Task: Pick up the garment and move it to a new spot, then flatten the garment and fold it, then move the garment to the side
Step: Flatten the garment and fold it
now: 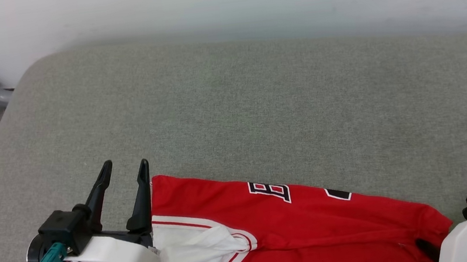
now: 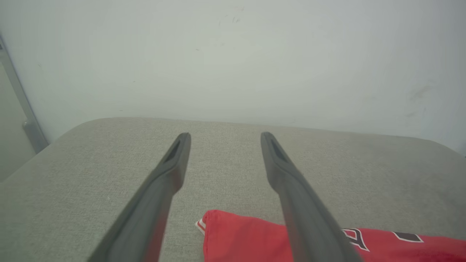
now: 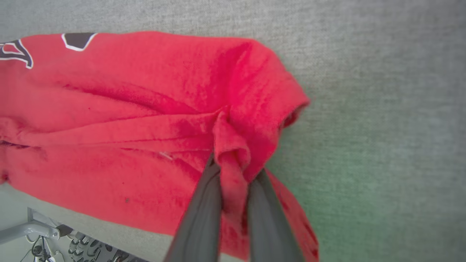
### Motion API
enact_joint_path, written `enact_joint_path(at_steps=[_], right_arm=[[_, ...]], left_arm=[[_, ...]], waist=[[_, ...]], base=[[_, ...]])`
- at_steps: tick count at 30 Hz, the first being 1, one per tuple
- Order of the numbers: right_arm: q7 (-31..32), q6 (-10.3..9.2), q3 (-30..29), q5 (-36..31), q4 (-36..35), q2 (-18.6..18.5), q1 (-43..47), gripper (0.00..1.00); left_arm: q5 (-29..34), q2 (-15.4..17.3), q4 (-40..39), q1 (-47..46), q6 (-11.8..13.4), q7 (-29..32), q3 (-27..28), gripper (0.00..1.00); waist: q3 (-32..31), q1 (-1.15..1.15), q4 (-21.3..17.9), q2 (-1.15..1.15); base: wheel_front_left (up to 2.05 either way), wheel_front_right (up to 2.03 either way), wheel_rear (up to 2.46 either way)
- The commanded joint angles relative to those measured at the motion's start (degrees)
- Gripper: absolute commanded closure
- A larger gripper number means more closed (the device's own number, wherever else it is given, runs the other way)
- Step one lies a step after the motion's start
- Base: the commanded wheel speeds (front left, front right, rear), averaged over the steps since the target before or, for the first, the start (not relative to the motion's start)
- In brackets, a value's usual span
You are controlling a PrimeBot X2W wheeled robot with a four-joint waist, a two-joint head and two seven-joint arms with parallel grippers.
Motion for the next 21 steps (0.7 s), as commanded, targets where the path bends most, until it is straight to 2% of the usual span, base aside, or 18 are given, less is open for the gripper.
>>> enact_joint_path(at_steps=[1, 8, 14, 18, 21], right_arm=[[-0.5, -0.03, 0.7, 0.3, 0.2, -0.3, -0.5, 1.00], [0.4, -0.04, -1.8, 0.6, -2.9, -2.6, -2.2, 1.00], [2.4, -0.04, -7.9, -0.3, -4.2, -4.3, -1.5, 1.00], [4.3, -0.04, -14.2, -1.1, -4.7, -5.5, -0.6, 1.00], [6.0, -0.04, -17.5, -0.9, -5.3, -5.0, -0.8, 1.00]], left_arm=[[0.7, 0.5, 0.2, 0.8, 0.4, 0.0, -0.2, 0.00], [2.1, 1.6, -0.6, 2.2, 1.9, 0.9, -0.9, 0.00], [2.6, 1.9, -1.2, 3.1, 2.8, 1.5, -1.4, 0.00], [2.7, 1.9, -1.6, 3.5, 3.3, 1.5, -1.7, 0.00], [2.5, 1.7, -1.6, 3.8, 3.5, 1.5, -1.7, 0.00]], waist=[[-1.4, 0.00, -0.8, 0.00], [-4.7, 0.00, -2.4, 0.00], [-6.2, 0.00, -3.3, 0.00], [-6.6, 0.00, -3.6, 0.00], [-6.8, 0.00, -3.9, 0.00]], base=[[0.00, 0.00, 0.00], [0.00, 0.00, 0.00], [0.00, 0.00, 0.00], [0.00, 0.00, 0.00], [0.00, 0.00, 0.00]])
